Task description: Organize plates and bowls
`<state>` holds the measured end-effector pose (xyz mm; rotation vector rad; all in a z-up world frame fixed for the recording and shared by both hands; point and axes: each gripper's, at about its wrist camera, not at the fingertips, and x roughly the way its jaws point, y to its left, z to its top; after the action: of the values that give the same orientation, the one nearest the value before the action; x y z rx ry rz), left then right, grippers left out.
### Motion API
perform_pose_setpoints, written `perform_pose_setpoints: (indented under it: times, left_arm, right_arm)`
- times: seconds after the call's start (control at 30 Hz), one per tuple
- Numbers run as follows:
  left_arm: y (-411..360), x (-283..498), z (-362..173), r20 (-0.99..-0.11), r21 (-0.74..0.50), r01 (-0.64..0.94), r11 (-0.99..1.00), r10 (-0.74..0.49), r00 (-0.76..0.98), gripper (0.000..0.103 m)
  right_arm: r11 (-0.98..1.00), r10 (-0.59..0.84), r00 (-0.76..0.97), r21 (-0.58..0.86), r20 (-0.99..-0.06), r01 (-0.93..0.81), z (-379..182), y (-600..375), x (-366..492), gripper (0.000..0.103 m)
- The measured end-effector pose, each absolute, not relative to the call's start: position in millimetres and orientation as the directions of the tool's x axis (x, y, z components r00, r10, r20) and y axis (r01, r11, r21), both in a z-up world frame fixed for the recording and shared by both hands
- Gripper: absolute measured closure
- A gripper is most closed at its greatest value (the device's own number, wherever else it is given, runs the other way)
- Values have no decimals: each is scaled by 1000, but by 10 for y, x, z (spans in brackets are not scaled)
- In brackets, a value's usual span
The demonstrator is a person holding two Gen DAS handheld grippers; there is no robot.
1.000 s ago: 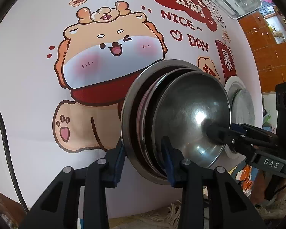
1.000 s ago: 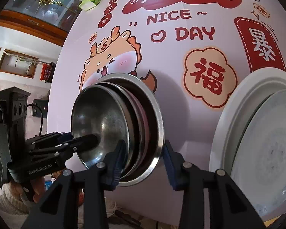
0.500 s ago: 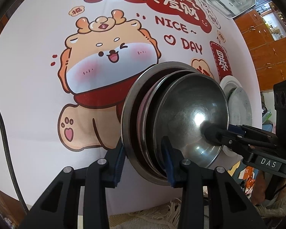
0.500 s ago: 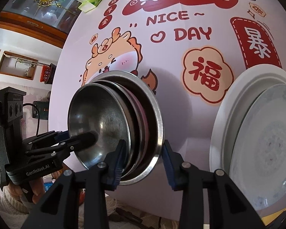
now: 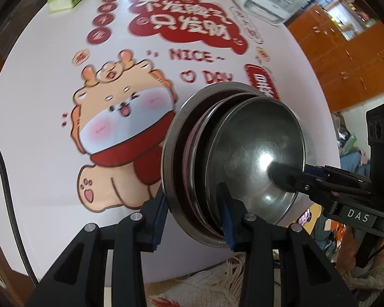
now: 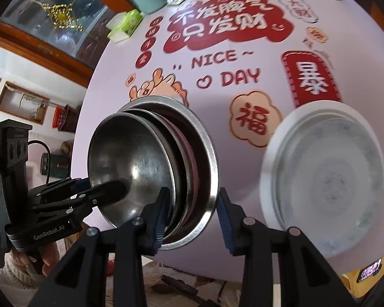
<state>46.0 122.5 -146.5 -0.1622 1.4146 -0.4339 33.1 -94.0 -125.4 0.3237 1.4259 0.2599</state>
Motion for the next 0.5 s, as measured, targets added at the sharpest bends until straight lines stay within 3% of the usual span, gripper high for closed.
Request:
perform_pose_setpoints:
  times: [0.33,0.5]
  left_arm:
    - [572,392,-1139,-905,-355,313,881,-408,120,67]
    - [229,342,-1121,-903,-362,296,884,-411,124,67]
  right_arm:
    - [932,325,200,348,-924,97,-989,-1492,130,67]
    - [934,325,198,347,-925,87,-953,-1834,78,67]
